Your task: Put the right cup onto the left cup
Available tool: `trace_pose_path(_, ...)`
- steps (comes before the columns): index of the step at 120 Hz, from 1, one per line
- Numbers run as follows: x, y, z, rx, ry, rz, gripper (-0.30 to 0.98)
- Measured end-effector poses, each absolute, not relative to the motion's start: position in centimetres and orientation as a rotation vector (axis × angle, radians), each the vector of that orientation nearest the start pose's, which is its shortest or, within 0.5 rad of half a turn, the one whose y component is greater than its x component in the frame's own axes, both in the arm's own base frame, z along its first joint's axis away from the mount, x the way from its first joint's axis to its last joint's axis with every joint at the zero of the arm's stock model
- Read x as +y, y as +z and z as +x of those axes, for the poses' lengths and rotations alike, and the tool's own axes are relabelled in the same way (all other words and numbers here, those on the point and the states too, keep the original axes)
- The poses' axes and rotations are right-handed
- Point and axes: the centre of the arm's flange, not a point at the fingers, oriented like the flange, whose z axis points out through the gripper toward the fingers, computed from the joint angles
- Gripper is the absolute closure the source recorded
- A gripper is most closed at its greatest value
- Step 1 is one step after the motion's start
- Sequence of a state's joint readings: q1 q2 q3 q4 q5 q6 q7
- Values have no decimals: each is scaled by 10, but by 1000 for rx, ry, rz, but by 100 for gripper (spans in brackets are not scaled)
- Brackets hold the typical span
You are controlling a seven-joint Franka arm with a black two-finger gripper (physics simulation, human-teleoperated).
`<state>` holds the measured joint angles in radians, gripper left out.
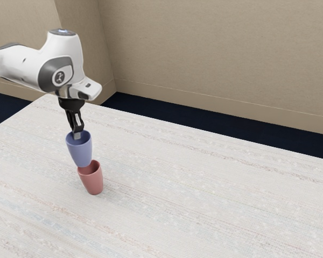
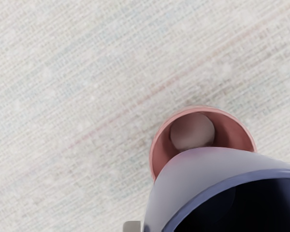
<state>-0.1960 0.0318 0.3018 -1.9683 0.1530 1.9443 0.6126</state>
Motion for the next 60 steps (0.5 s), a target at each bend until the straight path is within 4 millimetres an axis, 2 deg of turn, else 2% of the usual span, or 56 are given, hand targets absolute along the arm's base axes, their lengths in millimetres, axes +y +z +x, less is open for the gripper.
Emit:
trace_pose_path(11,61,447,556,879,172,-2875,79)
trace_pose_path(36,27,443,560,991,174,-2829,79)
trace_pose_path(46,29,443,560,996,173,-2827,79)
trace_pose_path(60,43,442,559,971,177,-2837,79)
